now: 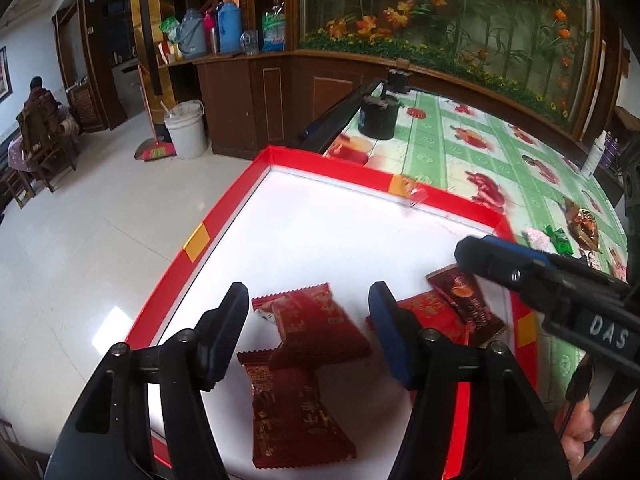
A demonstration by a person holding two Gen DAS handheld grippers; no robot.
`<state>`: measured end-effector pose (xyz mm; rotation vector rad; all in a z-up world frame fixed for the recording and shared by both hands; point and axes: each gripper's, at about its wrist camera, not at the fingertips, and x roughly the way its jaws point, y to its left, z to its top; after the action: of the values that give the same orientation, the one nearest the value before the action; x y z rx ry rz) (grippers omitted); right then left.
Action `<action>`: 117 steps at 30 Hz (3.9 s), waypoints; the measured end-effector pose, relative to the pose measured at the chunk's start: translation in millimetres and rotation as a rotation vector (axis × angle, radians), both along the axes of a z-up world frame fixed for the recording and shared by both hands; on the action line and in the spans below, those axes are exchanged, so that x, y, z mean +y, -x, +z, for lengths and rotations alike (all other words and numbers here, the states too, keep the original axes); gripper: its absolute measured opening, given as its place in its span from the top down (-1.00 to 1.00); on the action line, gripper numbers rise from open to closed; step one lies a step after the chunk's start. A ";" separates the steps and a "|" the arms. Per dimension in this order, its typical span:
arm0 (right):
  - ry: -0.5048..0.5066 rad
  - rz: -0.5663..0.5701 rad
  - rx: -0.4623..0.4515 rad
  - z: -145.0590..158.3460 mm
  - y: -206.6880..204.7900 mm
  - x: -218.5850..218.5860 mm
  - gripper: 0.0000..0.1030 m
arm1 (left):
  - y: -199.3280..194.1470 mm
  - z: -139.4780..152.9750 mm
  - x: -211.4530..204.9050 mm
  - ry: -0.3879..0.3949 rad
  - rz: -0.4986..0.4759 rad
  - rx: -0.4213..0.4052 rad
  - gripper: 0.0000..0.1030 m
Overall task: Organize snacks
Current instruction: 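Carry both snacks over the tray and open both tools to drop them, then move both tools back over the table toward the remaining snacks, then grasp the pink printed packet with the right tool and lift it, then grasp the red-and-white patterned packet with the left tool while the right tool holds the pink packet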
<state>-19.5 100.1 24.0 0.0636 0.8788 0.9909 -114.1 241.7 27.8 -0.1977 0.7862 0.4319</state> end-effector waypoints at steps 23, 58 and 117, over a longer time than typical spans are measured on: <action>-0.083 -0.396 0.048 18.7 -72.7 -149.6 -0.13 | -1.5 42.9 -167.0 -0.107 -0.405 -0.308 -0.68; 0.149 -0.756 0.323 -33.3 -147.7 -403.6 -0.21 | -68.3 27.8 -245.8 -0.097 -0.661 -0.072 -0.67; 0.221 -0.749 0.245 -32.6 -145.0 -384.6 0.22 | -176.8 -19.5 -325.0 -0.052 -0.906 0.173 0.50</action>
<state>125.4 -284.5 -8.5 0.3078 1.0696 0.1845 62.7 -83.3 8.3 0.2521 0.9450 -0.3937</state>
